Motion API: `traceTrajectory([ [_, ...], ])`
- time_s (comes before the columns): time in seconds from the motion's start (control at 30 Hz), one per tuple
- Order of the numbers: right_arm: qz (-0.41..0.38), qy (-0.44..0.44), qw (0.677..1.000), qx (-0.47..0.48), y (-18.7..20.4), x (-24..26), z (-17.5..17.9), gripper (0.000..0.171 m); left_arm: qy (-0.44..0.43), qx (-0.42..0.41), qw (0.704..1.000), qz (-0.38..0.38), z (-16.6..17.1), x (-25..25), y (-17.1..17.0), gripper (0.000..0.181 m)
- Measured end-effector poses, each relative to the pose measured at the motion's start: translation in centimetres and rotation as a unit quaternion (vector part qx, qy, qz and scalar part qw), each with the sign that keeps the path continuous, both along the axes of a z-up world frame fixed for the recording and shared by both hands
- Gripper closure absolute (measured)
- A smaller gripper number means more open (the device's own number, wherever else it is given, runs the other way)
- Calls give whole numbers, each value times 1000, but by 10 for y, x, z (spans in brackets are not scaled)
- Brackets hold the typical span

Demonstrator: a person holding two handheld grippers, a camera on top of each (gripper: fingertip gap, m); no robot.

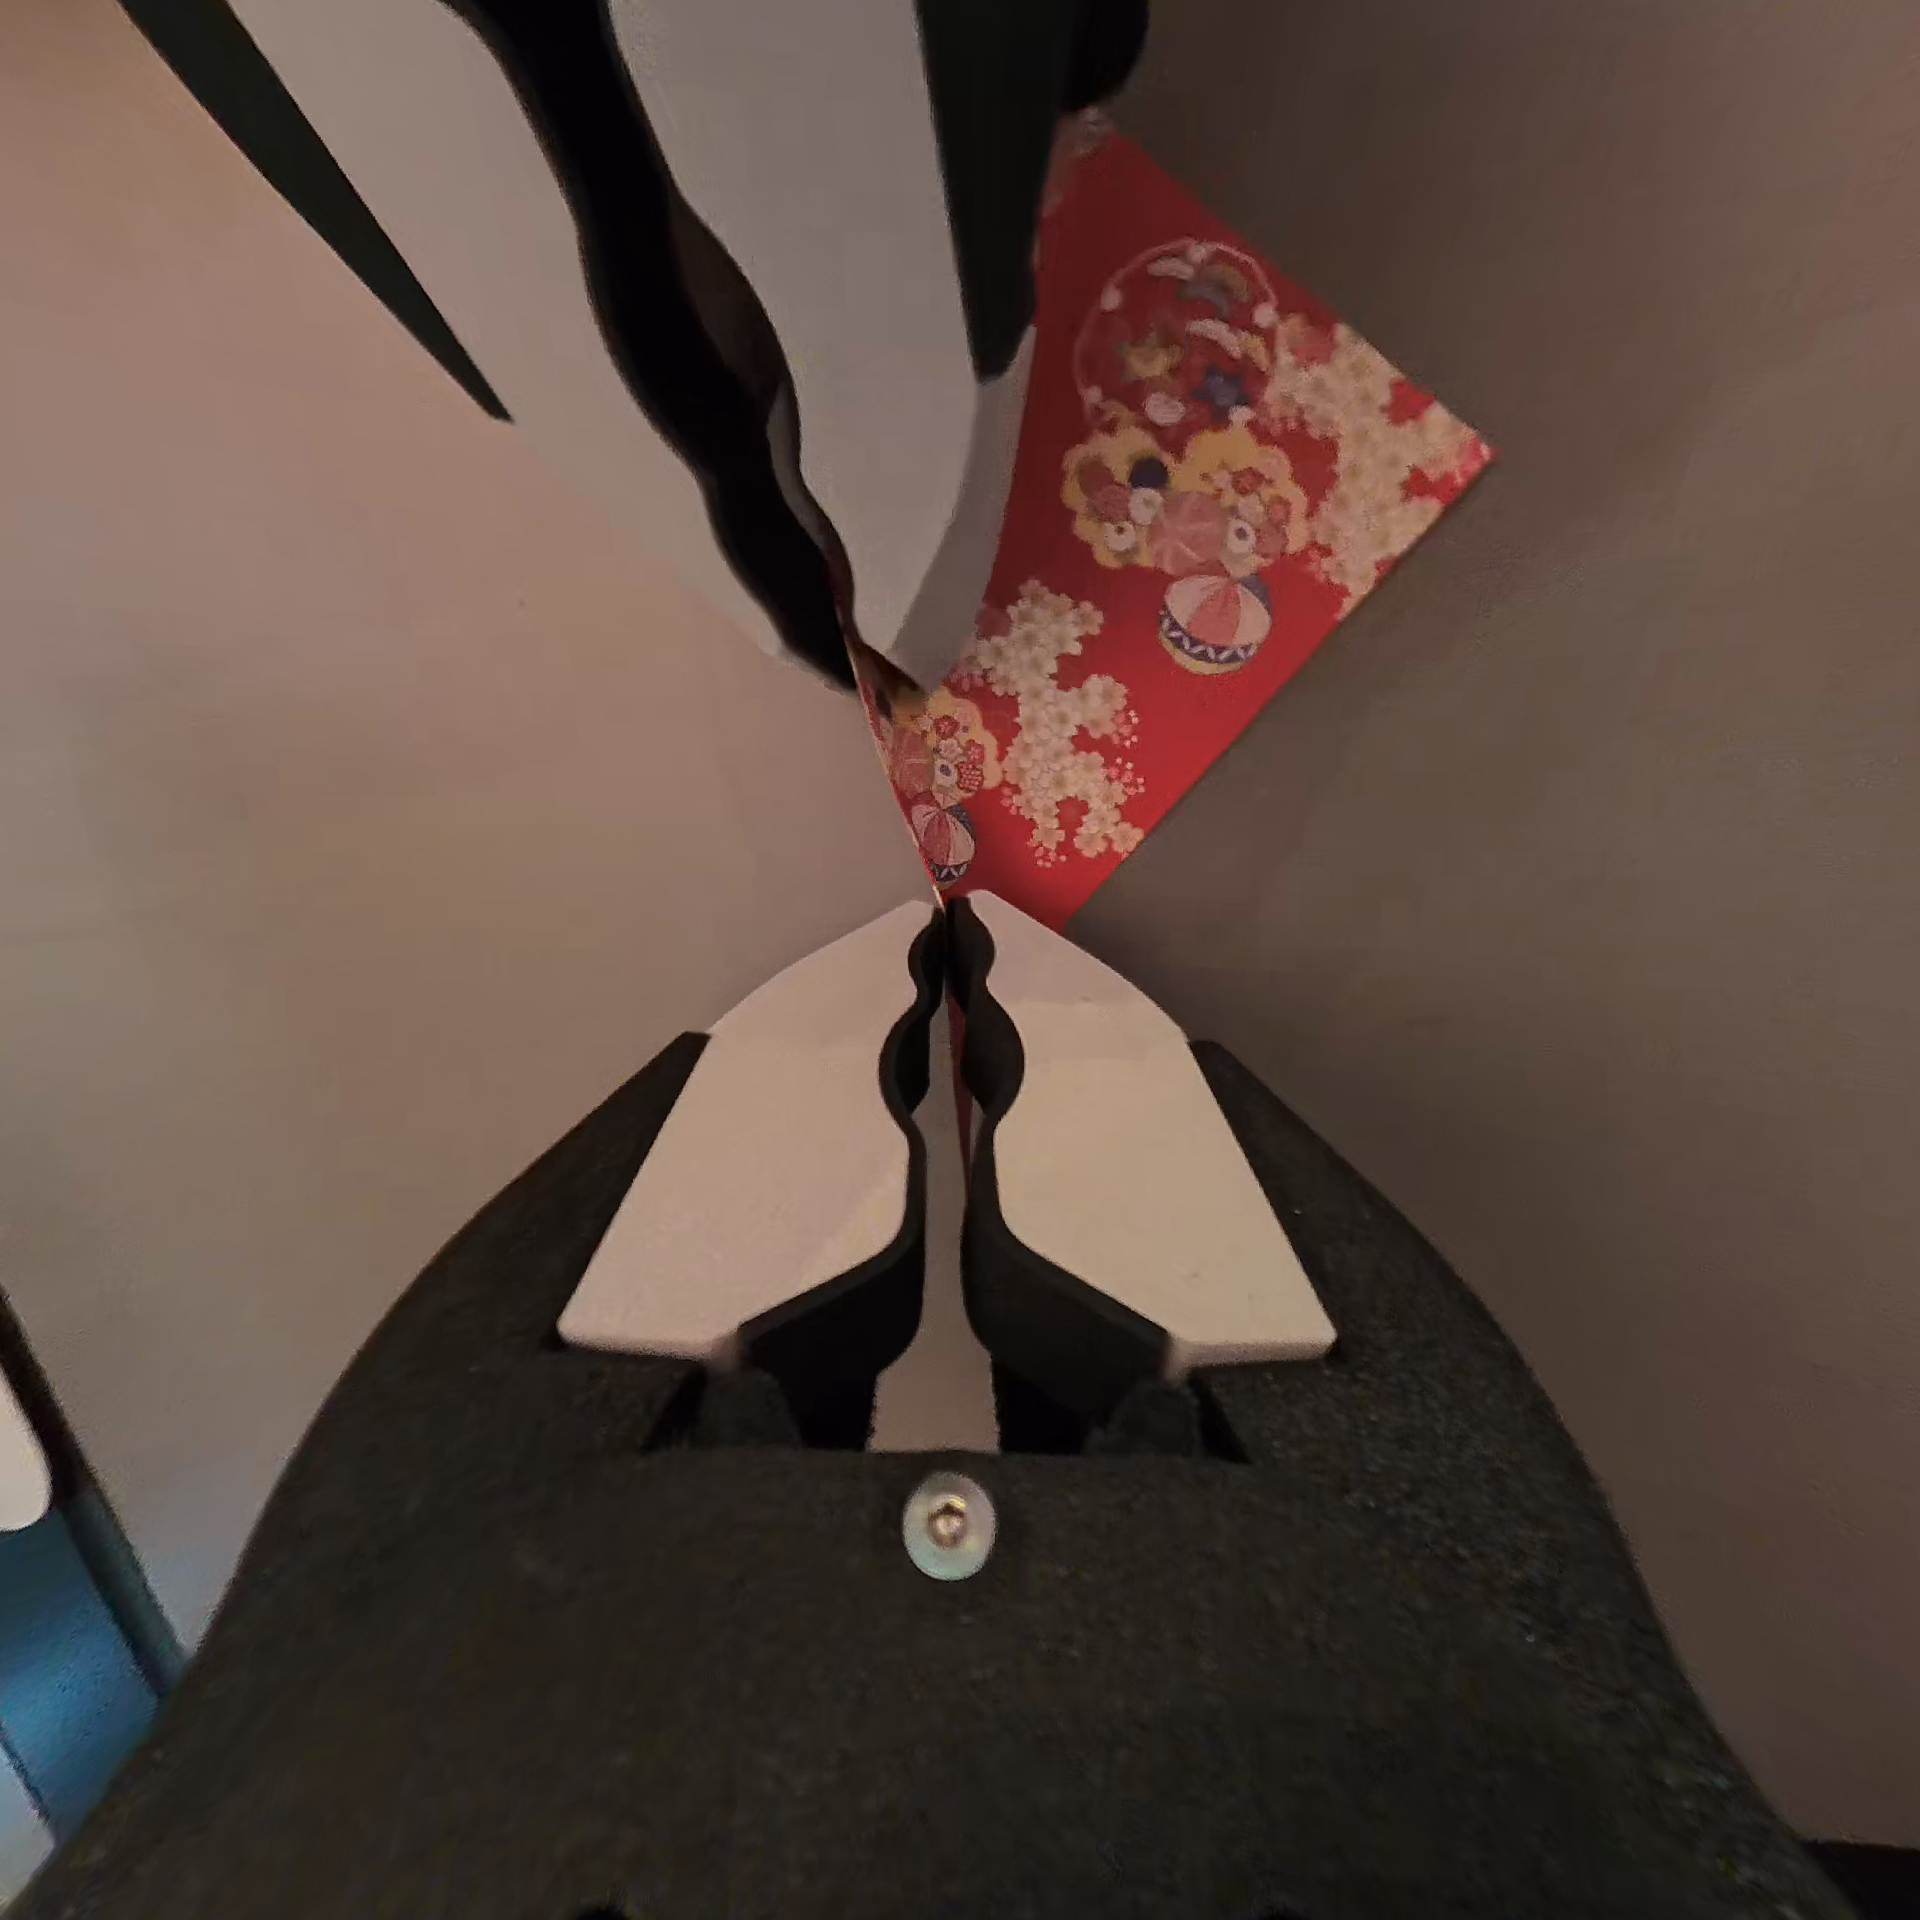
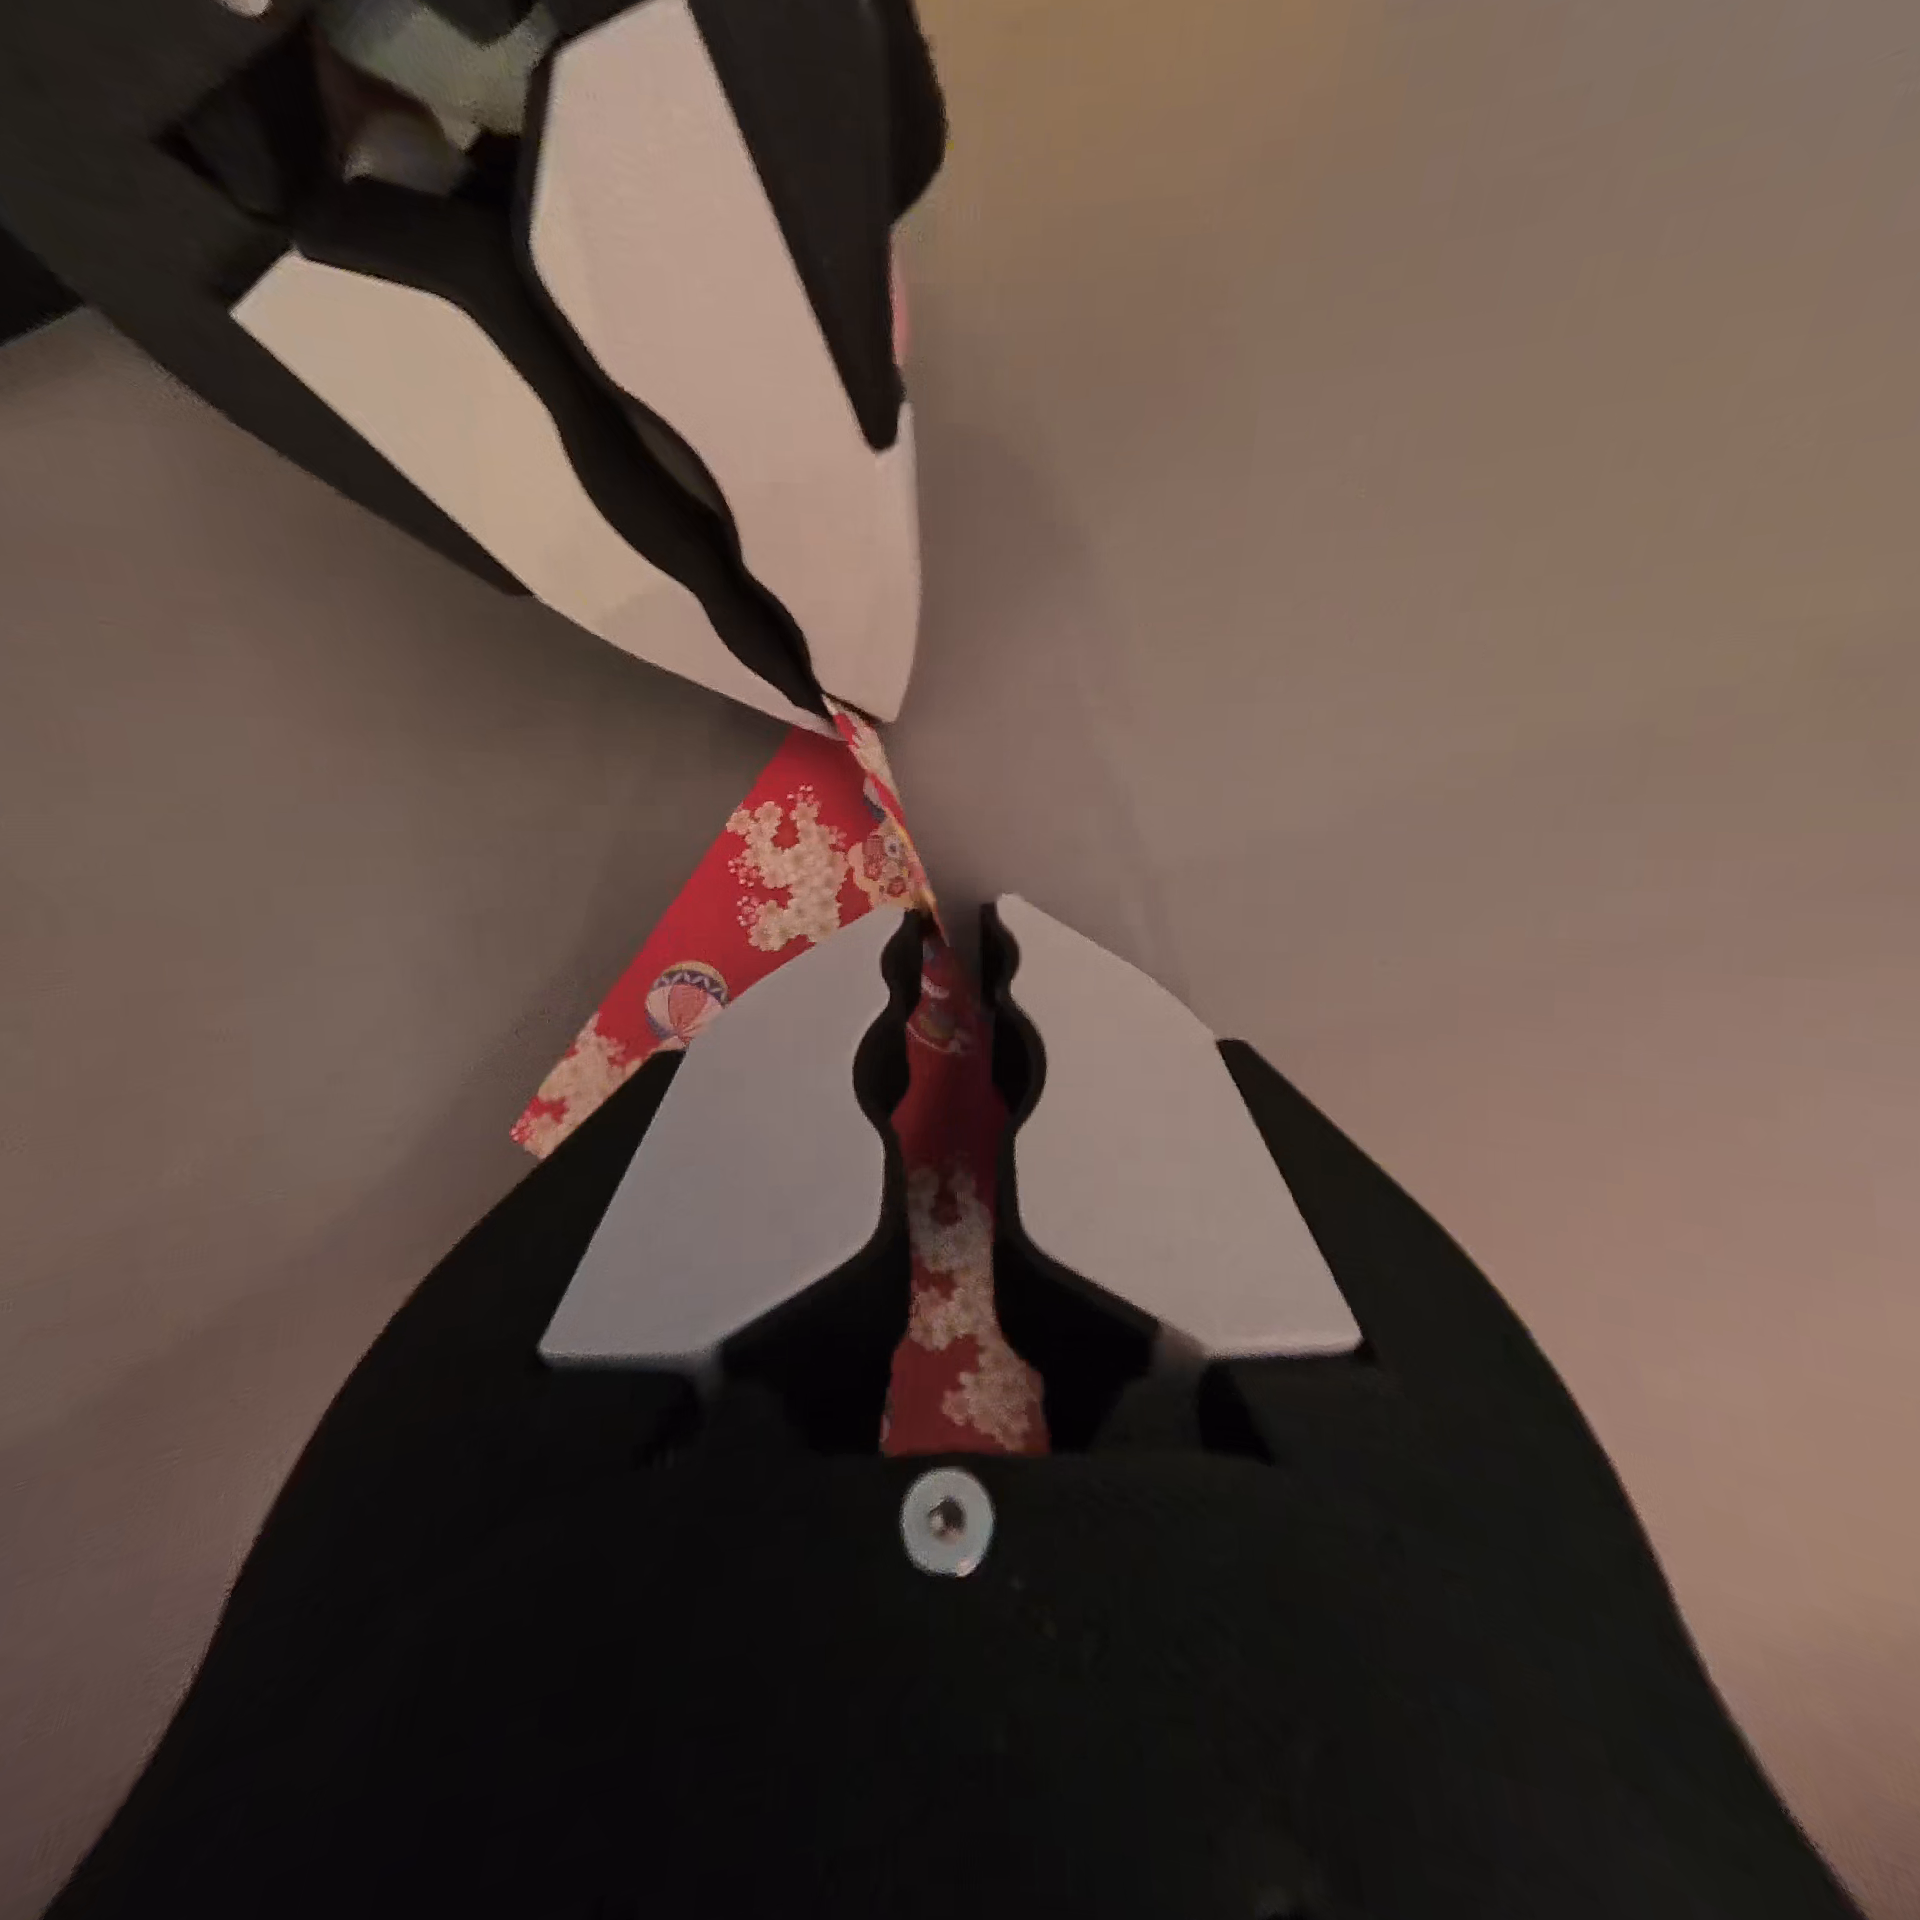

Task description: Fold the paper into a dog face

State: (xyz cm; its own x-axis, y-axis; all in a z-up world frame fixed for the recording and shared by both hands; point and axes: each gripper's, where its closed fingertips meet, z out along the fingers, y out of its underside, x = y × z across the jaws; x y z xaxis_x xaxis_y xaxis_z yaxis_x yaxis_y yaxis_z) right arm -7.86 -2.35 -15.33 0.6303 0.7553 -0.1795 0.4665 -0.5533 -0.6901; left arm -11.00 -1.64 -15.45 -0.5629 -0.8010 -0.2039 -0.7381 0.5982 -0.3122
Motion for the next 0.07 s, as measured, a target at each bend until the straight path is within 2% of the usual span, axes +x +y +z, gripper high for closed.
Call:
traceTrajectory([
  [0.03, -7, -4, 1000, 15, 4, 1, 0, 155, -3, 9, 1000, -2, 0, 0, 1, 181],
  [0.07, -9, -5, 999, 30, 6, 2, 0, 155, -6, 19, 1000, -4, 0, 0, 3, 181],
])
